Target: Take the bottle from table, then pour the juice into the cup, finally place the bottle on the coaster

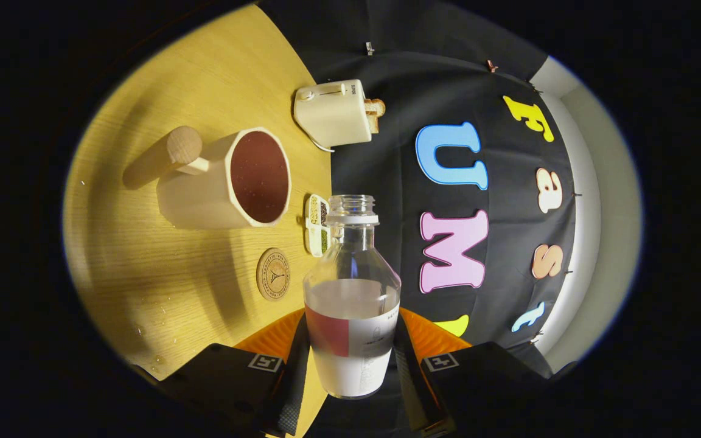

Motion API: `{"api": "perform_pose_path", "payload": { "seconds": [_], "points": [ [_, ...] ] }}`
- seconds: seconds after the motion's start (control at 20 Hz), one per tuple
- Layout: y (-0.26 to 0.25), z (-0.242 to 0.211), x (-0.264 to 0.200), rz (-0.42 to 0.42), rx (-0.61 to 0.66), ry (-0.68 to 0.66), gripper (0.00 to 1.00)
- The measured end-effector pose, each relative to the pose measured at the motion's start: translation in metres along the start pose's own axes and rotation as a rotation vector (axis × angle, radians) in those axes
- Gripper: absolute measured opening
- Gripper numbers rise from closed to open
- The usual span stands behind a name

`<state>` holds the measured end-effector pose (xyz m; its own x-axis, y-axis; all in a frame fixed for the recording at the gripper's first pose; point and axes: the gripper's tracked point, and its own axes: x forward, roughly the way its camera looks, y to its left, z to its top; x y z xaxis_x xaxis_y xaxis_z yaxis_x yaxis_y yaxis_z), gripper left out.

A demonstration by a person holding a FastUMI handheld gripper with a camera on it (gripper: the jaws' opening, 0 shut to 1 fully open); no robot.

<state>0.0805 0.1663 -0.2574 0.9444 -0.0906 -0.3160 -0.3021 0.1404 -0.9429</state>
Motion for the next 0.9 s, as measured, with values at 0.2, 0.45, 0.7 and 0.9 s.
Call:
{"api": "perform_pose_path", "payload": {
  "seconds": [0.2,0.45,0.7,0.9],
  "points": [
    [0.0024,0.0051,0.004,0.008,-0.069,-0.014,0.69],
    [0.0029,0.0064,0.0065,0.008,-0.129,-0.02,0.69],
    [0.0036,0.0105,0.0056,0.006,-0.19,-0.053,0.69],
    [0.0037,0.0092,0.0087,0.008,-0.213,-0.044,0.69]
  ]
}}
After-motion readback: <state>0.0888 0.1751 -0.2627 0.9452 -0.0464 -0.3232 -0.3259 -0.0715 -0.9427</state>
